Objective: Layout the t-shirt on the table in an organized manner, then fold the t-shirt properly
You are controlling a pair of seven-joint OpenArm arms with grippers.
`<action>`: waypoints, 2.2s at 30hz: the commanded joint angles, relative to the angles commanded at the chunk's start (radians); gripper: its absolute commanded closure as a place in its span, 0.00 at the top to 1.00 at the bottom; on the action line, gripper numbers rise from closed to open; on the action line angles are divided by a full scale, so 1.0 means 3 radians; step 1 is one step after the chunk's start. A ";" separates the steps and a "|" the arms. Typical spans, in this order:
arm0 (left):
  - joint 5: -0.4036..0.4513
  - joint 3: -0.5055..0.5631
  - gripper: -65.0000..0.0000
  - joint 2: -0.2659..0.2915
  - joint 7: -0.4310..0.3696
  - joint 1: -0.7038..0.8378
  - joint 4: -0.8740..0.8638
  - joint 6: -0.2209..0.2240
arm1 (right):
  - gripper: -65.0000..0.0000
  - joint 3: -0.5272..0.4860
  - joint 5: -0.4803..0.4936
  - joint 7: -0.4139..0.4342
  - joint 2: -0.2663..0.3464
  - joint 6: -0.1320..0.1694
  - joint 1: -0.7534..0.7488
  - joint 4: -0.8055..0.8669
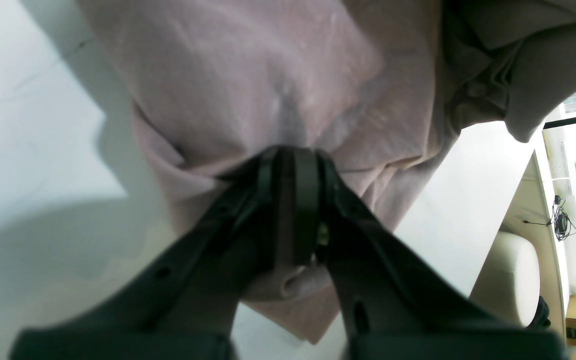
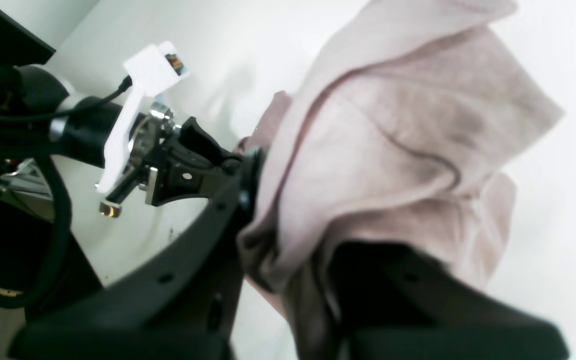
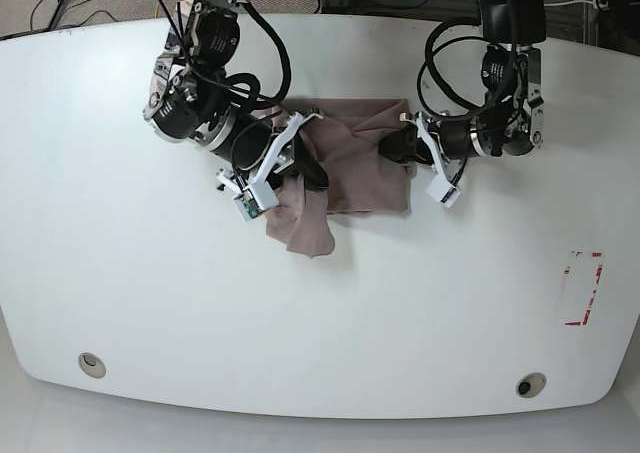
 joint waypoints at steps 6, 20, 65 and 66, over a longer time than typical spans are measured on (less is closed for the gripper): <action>0.0005 0.0000 0.07 0.0015 0.0000 0.0000 0.0000 0.0000 | 0.10 -0.0194 -0.0005 0.0005 -0.0005 0.0000 0.0005 -0.0031; -0.0010 0.0000 0.07 0.0113 -0.0005 0.0005 0.0010 -0.0015 | 0.75 -0.0609 0.0010 0.0174 -0.0010 -0.0355 -0.0005 -0.0031; -0.1616 -0.1775 0.62 -0.1493 0.0107 0.0660 0.1135 -0.0197 | 0.49 -0.1059 -0.0010 0.0348 0.0726 -0.0366 -0.0143 -0.0046; -0.1616 -0.1826 0.62 -0.1534 0.0107 0.0680 0.1125 -0.0197 | 0.49 -0.1074 -0.0010 0.0358 0.0726 -0.0371 -0.0118 -0.0072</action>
